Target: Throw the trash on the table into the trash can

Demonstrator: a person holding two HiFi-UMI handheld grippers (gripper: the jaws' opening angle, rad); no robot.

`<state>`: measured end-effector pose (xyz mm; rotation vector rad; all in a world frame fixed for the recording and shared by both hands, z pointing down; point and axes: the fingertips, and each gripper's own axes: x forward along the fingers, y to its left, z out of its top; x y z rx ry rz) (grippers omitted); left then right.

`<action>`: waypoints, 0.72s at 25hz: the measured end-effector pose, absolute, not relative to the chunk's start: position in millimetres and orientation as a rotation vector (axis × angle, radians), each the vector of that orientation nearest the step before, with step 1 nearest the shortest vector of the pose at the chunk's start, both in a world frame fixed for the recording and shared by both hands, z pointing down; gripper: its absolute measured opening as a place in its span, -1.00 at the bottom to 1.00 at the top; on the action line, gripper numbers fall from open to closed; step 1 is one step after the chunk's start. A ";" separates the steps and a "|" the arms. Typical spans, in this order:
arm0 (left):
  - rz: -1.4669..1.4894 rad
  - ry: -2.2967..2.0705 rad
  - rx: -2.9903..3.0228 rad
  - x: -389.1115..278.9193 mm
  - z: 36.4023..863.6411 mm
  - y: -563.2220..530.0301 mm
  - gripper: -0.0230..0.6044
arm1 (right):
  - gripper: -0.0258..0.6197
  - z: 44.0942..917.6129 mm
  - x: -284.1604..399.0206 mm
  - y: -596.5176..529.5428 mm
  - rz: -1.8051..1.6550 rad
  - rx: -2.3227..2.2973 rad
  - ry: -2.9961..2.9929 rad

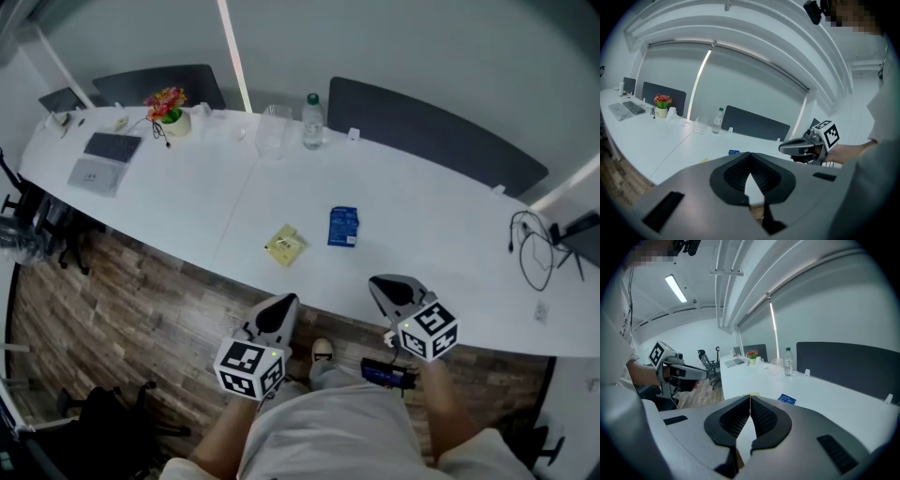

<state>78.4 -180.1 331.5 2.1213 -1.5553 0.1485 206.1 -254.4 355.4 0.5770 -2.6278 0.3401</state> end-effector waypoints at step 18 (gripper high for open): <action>0.153 -1.604 2.096 81.9 335.1 -237.1 -0.93 | -0.82 368.4 210.8 -320.6 0.302 0.557 -2.632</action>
